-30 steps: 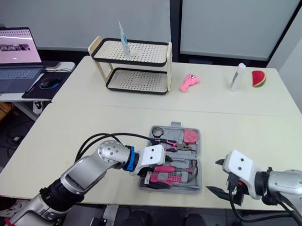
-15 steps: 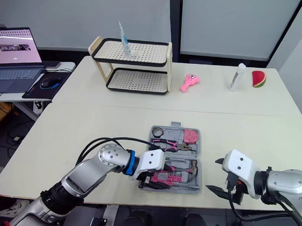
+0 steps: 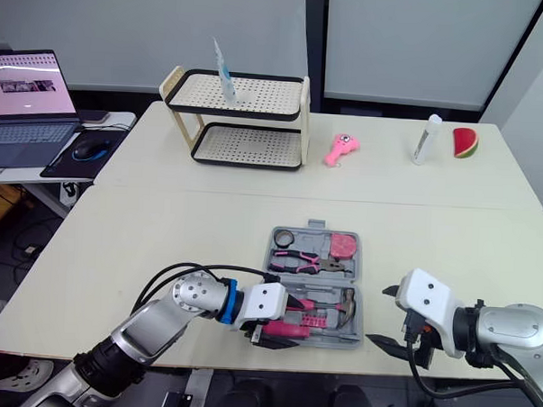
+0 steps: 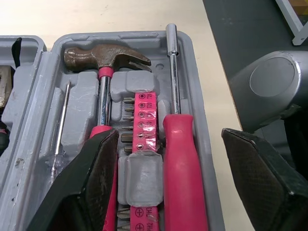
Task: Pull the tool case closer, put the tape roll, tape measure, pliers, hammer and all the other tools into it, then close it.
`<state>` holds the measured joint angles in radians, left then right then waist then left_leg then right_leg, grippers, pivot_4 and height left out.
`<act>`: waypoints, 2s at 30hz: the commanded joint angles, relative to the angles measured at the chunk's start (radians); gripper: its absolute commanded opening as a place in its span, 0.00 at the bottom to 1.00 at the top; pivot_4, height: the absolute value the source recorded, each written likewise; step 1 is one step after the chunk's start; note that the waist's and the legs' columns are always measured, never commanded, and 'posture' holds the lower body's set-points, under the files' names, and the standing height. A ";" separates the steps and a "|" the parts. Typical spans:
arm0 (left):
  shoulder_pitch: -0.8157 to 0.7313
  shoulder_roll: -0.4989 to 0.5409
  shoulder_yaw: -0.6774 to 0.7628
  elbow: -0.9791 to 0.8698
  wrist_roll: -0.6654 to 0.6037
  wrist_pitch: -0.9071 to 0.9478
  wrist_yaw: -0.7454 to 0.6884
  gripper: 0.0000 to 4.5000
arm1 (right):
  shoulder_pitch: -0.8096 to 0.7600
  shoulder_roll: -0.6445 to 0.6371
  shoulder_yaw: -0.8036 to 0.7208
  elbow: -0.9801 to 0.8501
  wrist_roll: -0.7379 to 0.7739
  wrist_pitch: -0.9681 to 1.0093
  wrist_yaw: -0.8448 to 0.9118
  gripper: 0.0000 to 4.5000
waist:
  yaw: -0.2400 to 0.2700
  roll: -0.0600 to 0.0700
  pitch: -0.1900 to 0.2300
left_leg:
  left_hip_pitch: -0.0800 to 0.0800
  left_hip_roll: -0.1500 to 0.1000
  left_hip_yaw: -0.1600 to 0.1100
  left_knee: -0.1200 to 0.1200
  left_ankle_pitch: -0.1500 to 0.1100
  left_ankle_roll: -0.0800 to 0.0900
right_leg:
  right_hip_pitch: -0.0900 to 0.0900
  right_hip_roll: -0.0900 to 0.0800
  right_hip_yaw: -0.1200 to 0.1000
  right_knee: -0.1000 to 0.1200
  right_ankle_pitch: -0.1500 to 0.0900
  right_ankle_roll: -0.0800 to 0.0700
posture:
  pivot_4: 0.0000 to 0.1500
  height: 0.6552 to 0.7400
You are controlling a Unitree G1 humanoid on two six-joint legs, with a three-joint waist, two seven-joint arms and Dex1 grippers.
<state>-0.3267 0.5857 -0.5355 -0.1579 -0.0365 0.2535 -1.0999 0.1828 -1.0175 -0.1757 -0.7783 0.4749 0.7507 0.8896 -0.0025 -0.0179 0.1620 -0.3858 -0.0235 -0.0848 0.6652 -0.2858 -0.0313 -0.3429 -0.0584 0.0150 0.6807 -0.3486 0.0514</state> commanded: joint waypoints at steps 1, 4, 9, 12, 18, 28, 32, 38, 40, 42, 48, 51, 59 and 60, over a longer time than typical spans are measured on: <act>0.002 -0.013 -0.007 -0.001 0.021 -0.026 0.006 0.75 | -0.015 -0.002 -0.016 -0.031 0.018 0.002 -0.004 1.00 | 0.000 0.000 0.000 | 0.000 0.000 0.000 0.000 0.000 0.000 | 0.000 0.000 0.000 0.000 0.000 0.000 | 1.00 0.95; 0.003 -0.016 -0.013 0.006 0.038 -0.030 0.005 0.59 | -0.024 -0.004 -0.016 -0.033 0.025 0.008 -0.007 1.00 | 0.000 0.000 0.000 | 0.000 0.000 0.000 0.000 0.000 0.000 | 0.000 0.000 0.000 0.000 0.000 0.000 | 1.00 0.95; 0.013 -0.015 -0.018 0.001 0.051 -0.028 -0.003 0.23 | -0.036 -0.008 -0.017 -0.036 0.035 0.020 -0.011 1.00 | 0.000 0.000 0.000 | 0.000 0.000 0.000 0.000 0.000 0.000 | 0.000 0.000 0.000 0.000 0.000 0.000 | 1.00 0.95; 0.020 -0.012 -0.018 -0.006 0.054 -0.027 -0.007 0.03 | -0.039 -0.008 -0.019 -0.038 0.036 0.025 -0.010 1.00 | 0.000 0.000 0.000 | 0.001 0.000 0.000 0.000 0.000 0.000 | 0.001 0.000 0.000 0.000 0.000 0.000 | 1.00 0.95; 0.028 -0.003 -0.012 -0.016 0.058 -0.021 -0.004 0.01 | -0.050 -0.006 -0.015 -0.037 0.039 0.031 -0.011 1.00 | 0.000 0.000 0.000 | 0.002 0.000 0.000 0.000 0.000 0.000 | 0.002 0.000 0.000 0.000 0.000 0.000 | 1.00 0.95; 0.041 0.001 0.038 -0.085 0.002 0.035 -0.003 0.01 | -0.039 -0.001 -0.016 -0.034 0.035 0.028 -0.013 1.00 | 0.000 0.000 0.000 | 0.002 0.000 0.000 0.000 0.000 0.000 | 0.002 0.000 0.000 0.000 0.000 0.000 | 1.00 0.95; 0.034 0.001 0.047 -0.092 -0.005 0.039 -0.003 0.01 | -0.035 0.001 -0.014 -0.031 0.033 0.022 -0.013 1.00 | 0.000 0.000 0.000 | 0.002 0.000 0.000 -0.001 0.000 0.000 | 0.002 0.000 0.000 0.000 0.000 0.000 | 1.00 0.95; 0.027 -0.007 0.074 -0.127 -0.063 0.111 -0.008 0.01 | -0.028 0.002 -0.015 -0.026 0.028 0.013 -0.012 1.00 | 0.000 0.000 0.000 | 0.002 0.000 0.000 -0.001 0.000 0.000 | 0.002 0.000 0.000 0.000 0.000 0.000 | 1.00 0.95; 0.026 -0.003 0.078 -0.148 -0.084 0.138 -0.015 0.09 | -0.025 0.002 -0.016 -0.026 0.028 0.011 -0.012 1.00 | 0.000 0.000 0.000 | 0.002 0.000 0.000 -0.001 0.000 0.000 | 0.002 0.000 0.000 0.000 0.000 0.000 | 1.00 0.95; 0.027 0.002 0.077 -0.163 -0.094 0.156 -0.020 0.20 | -0.022 0.002 -0.016 -0.025 0.028 0.009 -0.012 1.00 | 0.000 0.000 0.000 | 0.002 0.000 0.000 -0.001 0.000 0.000 | 0.002 0.000 0.000 0.000 0.000 0.000 | 1.00 0.95; 0.049 0.008 0.051 -0.150 -0.073 0.143 -0.013 0.61 | -0.024 0.003 -0.013 -0.025 0.031 0.003 -0.011 1.00 | 0.000 0.000 0.000 | 0.002 0.000 0.000 -0.001 0.000 0.000 | 0.002 0.000 0.000 0.000 0.000 0.000 | 1.00 0.95; 0.054 0.013 0.038 -0.121 -0.056 0.130 -0.016 0.67 | -0.032 0.006 -0.009 -0.030 0.039 0.008 -0.012 1.00 | 0.000 0.000 0.000 | 0.002 0.000 0.000 -0.001 0.000 0.000 | 0.002 0.000 0.000 0.000 0.000 0.000 | 1.00 0.95; 0.047 -0.004 0.008 -0.063 -0.017 0.111 -0.009 0.67 | -0.040 0.008 -0.003 -0.039 0.050 0.016 -0.018 1.00 | 0.000 0.000 0.000 | 0.002 0.000 0.000 -0.001 0.000 0.000 | 0.001 0.000 0.000 0.000 0.000 0.000 | 1.00 0.95; 0.048 -0.006 0.007 -0.061 -0.015 0.113 -0.008 0.67 | -0.039 0.008 -0.004 -0.040 0.051 0.016 -0.019 1.00 | 0.000 0.000 0.000 | 0.002 0.000 0.000 -0.001 0.000 0.000 | 0.001 0.000 0.000 0.000 0.000 0.000 | 1.00 0.95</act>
<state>-0.2776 0.5853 -0.5170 -0.2142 -0.0539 0.3757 -1.1073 0.1487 -1.0111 -0.1723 -0.7820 0.5152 0.7725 0.8715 -0.0027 -0.0179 0.1619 -0.3839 -0.0234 -0.0847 0.6646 -0.2859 -0.0311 -0.3414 -0.0584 0.0153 0.6806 -0.3486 0.0515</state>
